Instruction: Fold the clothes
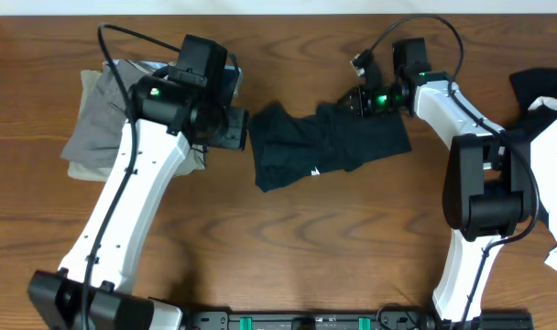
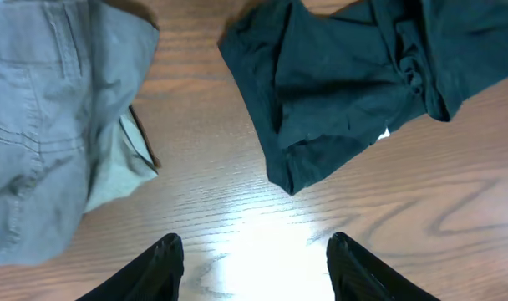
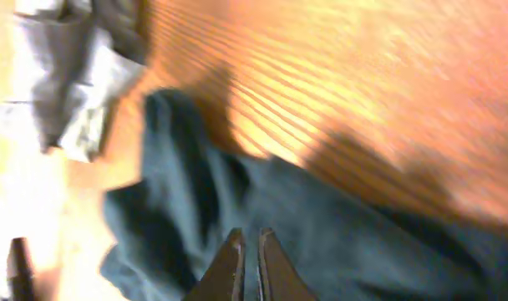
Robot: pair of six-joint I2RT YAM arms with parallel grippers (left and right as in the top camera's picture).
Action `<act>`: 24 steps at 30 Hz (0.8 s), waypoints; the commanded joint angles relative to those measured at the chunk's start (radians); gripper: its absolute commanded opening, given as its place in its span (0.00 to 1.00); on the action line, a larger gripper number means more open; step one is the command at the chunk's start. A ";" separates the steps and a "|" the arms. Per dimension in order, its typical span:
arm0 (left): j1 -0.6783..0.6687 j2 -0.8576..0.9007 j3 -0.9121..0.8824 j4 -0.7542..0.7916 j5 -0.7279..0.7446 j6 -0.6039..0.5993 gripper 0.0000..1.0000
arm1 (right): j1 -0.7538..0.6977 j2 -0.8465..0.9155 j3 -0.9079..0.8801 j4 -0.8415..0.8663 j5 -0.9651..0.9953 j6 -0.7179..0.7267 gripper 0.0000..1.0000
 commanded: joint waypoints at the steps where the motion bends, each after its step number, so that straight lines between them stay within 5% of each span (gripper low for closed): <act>1: 0.003 0.041 -0.030 -0.001 -0.012 -0.086 0.62 | -0.019 -0.027 0.019 0.007 -0.116 0.023 0.06; 9: 0.003 0.208 -0.129 0.177 0.101 -0.188 0.82 | -0.102 -0.127 0.019 -0.151 0.132 0.017 0.13; 18: 0.087 0.406 -0.136 0.237 0.150 -0.229 0.83 | -0.157 -0.248 0.019 -0.305 0.293 -0.033 0.16; 24: 0.150 0.428 -0.166 0.345 0.491 -0.071 0.84 | -0.157 -0.250 0.018 -0.304 0.296 -0.038 0.17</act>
